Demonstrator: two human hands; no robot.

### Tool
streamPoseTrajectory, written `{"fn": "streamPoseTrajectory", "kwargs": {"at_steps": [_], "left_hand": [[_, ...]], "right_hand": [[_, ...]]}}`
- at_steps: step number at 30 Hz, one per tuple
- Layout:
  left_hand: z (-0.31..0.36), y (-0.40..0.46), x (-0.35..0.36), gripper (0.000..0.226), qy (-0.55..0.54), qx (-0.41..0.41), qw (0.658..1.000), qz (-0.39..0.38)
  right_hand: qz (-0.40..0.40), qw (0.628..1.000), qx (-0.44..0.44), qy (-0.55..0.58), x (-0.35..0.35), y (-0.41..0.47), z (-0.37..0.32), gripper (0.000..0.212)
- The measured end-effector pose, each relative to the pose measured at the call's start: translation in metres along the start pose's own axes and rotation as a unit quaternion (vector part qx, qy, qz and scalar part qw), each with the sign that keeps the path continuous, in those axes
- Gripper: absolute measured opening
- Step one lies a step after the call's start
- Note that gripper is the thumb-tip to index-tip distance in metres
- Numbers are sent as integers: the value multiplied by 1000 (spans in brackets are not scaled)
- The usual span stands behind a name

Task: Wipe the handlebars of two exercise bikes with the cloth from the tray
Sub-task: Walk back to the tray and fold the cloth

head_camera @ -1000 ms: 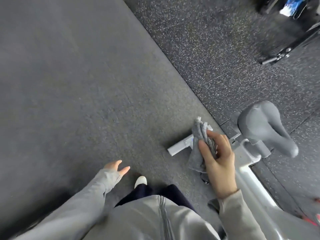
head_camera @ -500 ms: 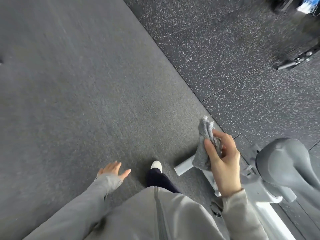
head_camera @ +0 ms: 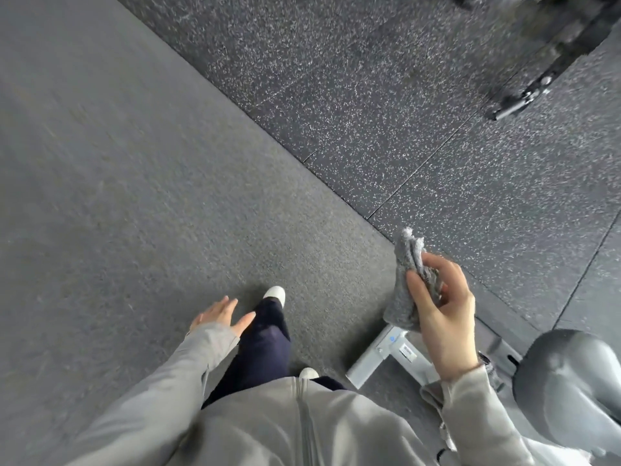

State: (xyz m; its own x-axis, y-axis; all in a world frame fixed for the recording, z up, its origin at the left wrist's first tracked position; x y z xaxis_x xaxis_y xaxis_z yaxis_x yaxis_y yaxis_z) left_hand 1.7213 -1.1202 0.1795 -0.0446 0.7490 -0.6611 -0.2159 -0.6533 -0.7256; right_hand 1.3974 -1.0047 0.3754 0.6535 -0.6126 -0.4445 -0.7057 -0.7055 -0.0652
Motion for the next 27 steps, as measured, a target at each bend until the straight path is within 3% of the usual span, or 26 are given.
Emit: {"fn": "streamPoseTrajectory", "kwargs": {"at_steps": [6,12,27], "left_hand": [[20,98,-87,65,17,49,998,-23],[90,170,-148,64,76,115,989,-59],[389,261,-153,68,303,258,911,-114]], "right_hand": [[83,995,-15,-47,33,68,-28,27],[131,989,-2,-66,45,117,-52,27],[365,920,142,-20,-134,197,45,21]]}}
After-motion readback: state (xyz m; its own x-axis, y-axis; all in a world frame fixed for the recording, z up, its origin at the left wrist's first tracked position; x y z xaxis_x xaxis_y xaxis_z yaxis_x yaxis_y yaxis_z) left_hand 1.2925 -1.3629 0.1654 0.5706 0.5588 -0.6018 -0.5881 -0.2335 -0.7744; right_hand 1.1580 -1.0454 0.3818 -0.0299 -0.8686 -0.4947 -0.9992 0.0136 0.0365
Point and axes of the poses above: each hand's wrist, its own y-axis towards the middle knuckle, its own x-axis out of the palm, z = x × y, the point moved 7 cm from there along y, towards the middle knuckle, and after that the axes turned 6 degrees about x, right-handed, at the moved point
